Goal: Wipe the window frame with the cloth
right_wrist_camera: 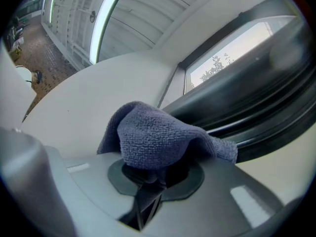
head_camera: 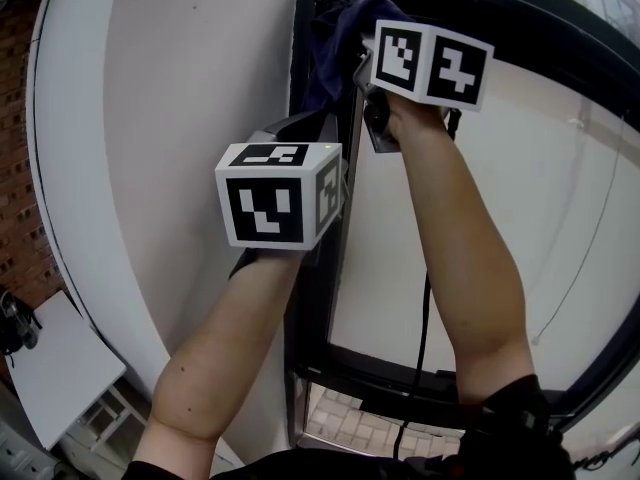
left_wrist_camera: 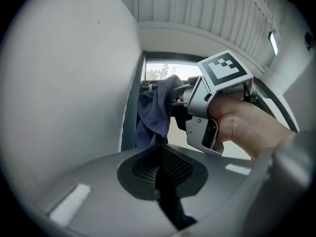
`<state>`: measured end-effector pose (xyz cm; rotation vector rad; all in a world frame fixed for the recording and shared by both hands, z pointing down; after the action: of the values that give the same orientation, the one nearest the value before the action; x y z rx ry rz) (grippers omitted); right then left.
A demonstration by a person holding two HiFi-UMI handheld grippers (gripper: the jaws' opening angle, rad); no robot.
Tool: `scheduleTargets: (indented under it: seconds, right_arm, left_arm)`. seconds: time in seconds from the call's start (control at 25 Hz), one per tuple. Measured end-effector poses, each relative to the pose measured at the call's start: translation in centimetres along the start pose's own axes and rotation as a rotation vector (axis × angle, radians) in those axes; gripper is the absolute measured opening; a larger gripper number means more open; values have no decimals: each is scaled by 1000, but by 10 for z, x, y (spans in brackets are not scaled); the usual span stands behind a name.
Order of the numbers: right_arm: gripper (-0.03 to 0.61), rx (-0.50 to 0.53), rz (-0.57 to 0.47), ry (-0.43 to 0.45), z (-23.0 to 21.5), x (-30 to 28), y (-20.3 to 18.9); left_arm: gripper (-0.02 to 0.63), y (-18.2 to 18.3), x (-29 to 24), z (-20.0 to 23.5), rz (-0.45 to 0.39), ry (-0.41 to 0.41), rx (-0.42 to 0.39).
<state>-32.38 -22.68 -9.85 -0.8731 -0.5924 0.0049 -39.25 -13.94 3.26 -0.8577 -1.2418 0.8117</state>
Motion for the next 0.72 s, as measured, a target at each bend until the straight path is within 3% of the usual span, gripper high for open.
scheduleTargets:
  seconds: [0.72]
  right_arm:
    - [46,-34,-70,38,-5,4,-1]
  left_arm:
    - [-6,-8,7,-4,-5,69,-10]
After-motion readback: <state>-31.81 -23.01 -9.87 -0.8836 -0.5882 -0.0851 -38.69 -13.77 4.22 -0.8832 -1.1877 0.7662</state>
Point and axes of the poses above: the fingertips, and each gripper's own axes: x backward along the fingers, z to its left, y out of its top, the point moved 8 cm from there along x, backward along the fingers, and after that the axes turned 15 degrees about x, right-handed, at the moved point
